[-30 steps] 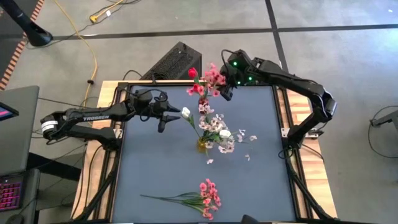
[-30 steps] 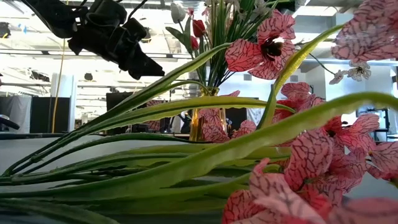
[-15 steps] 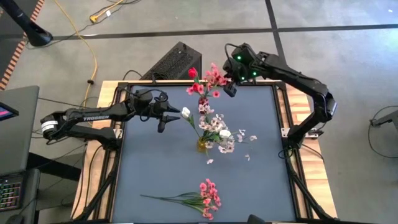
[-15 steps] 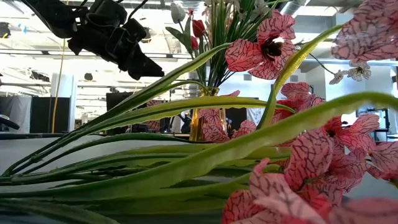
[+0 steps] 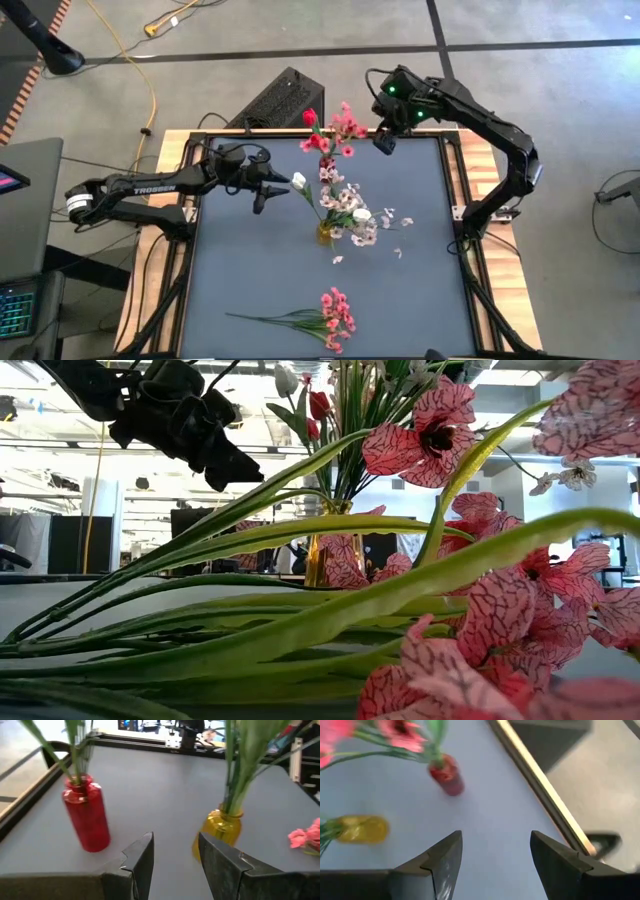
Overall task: Sort flowers into vase by color
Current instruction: Put the pink flowers into the red flower vase
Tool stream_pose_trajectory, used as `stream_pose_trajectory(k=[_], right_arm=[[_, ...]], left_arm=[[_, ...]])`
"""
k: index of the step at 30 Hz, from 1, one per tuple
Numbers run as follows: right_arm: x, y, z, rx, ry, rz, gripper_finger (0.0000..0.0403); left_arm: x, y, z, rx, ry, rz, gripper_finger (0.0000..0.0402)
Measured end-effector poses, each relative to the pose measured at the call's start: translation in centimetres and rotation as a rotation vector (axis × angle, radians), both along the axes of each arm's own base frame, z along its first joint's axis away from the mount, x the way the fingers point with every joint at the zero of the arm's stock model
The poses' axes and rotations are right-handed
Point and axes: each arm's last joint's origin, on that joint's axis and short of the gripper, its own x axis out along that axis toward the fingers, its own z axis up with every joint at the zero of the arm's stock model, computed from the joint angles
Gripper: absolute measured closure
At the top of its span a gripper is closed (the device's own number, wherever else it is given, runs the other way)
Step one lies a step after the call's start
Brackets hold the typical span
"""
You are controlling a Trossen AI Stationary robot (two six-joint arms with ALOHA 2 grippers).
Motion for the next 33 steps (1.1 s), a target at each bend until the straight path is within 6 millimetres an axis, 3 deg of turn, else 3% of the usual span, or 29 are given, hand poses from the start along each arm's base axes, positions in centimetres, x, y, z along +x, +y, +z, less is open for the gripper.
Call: stream_pose_trajectory(k=[6,11,18,25,33], right_arm=[[-1.1,2.2,1.3,0.048,0.074,-0.172,0.0143],[-2.5,6.1,3.1,-0.02,0.062,-0.251,0.0143],[-4.4,12.6,5.3,-0.04,-0.105,-0.267,0.0143],[-4.8,18.5,4.0,-0.122,-0.135,-0.15,0.0143],[-4.3,22.8,1.7,-0.184,-0.139,-0.065,0.0143]], left_arm=[[0.7,-1.8,0.0,-0.022,0.003,-0.075,0.0258],[1.6,-5.0,-0.1,-0.021,0.018,-0.125,0.0258],[1.9,-10.4,-0.5,-0.017,0.081,-0.253,0.0258],[1.8,-14.4,-1.0,0.034,0.102,-0.303,0.0258],[1.1,-15.7,-1.8,0.011,0.191,-0.369,0.0258]])
